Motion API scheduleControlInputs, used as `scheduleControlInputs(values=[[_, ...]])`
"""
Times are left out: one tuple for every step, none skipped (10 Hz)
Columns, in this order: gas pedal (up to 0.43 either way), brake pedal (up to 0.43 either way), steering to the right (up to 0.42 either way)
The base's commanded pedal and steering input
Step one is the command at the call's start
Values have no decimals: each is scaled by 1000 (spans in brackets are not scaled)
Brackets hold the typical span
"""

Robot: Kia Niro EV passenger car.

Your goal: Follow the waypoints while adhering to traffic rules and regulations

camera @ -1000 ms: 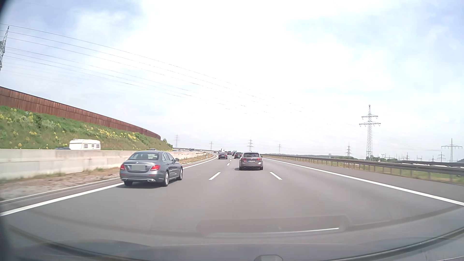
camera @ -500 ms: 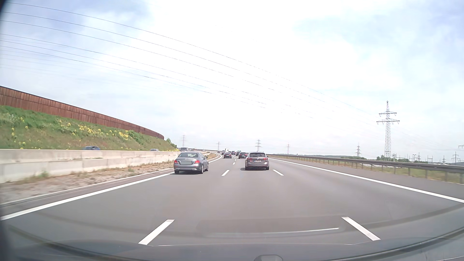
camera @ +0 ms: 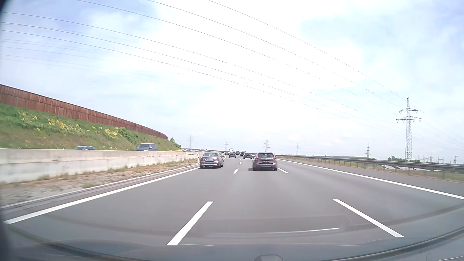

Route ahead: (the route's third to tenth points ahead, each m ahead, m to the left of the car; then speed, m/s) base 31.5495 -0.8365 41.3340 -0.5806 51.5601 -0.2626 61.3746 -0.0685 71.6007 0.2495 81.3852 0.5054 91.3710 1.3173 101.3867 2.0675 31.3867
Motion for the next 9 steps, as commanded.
scheduleControlInputs(values=[[669,0,-13],[669,0,-12],[669,0,-11],[669,0,-9],[661,0,-9],[661,0,-8],[650,0,-7],[642,0,-7],[610,0,-6]])
